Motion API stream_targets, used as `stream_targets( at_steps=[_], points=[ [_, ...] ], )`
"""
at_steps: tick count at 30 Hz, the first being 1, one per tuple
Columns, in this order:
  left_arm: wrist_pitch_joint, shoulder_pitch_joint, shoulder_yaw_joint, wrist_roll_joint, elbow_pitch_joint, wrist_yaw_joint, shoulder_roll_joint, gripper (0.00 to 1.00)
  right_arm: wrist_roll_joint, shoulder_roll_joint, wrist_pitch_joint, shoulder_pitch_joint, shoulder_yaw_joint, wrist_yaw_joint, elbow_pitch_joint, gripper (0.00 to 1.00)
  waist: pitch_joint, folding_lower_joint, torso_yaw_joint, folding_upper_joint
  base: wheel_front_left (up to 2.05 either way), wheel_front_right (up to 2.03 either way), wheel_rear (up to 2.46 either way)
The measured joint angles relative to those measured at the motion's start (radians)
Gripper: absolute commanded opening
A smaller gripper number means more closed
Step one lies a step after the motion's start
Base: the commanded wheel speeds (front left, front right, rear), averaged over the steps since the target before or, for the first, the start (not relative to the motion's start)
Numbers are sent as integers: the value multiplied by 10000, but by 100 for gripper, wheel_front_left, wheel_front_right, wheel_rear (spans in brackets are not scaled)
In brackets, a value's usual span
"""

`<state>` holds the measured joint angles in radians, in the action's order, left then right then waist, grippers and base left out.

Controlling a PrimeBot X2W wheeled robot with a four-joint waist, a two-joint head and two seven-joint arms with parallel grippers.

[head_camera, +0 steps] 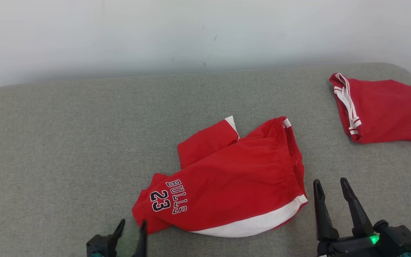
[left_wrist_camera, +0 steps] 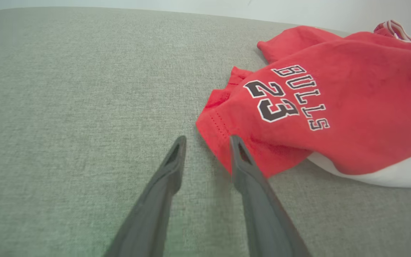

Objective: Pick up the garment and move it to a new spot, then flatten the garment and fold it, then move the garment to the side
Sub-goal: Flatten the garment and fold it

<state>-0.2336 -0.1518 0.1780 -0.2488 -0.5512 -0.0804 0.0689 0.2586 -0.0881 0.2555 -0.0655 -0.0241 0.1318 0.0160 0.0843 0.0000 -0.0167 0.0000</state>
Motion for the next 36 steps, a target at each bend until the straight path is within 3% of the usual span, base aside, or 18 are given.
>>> stream_targets(
  at_steps=[9, 10, 11, 16, 22, 31, 36],
  points=[
    [681, -26, 380, -372, -382, -165, -54, 100, 35, -8, 8, 21, -102, 0, -102, 100, 71, 0, -197, 0, 0, 0, 0],
    [663, -71, 401, -403, -412, -173, -61, 36, 40, -13, 13, 27, -94, 0, -111, 100, 77, 0, -215, 0, 0, 0, 0],
    [633, -132, 420, -506, -428, -182, -69, 0, 40, -19, 13, 27, -84, 0, -109, 100, 82, 0, -223, 0, 0, 0, 0],
    [326, -292, 508, -525, -282, -194, -58, 0, 40, -17, 19, 16, 50, 0, -63, 100, 89, 0, -105, 0, 0, 0, 0],
    [163, -148, 360, -414, 1007, -29, 458, 0, 40, -4, 46, -21, 75, 2, -81, 100, 88, 0, 188, 0, 0, 0, 0],
    [2010, 2095, 717, -174, 4617, 378, 1206, 0, 119, 4, 61, 27, 242, 0, -169, 100, 342, 0, 431, 0, 0, 0, 0],
    [2136, 2254, 637, -343, 5338, 416, 1338, 0, 128, 8, 61, 221, 259, 0, -190, 100, 532, 2, 390, 0, 0, 0, 0]
  ],
)
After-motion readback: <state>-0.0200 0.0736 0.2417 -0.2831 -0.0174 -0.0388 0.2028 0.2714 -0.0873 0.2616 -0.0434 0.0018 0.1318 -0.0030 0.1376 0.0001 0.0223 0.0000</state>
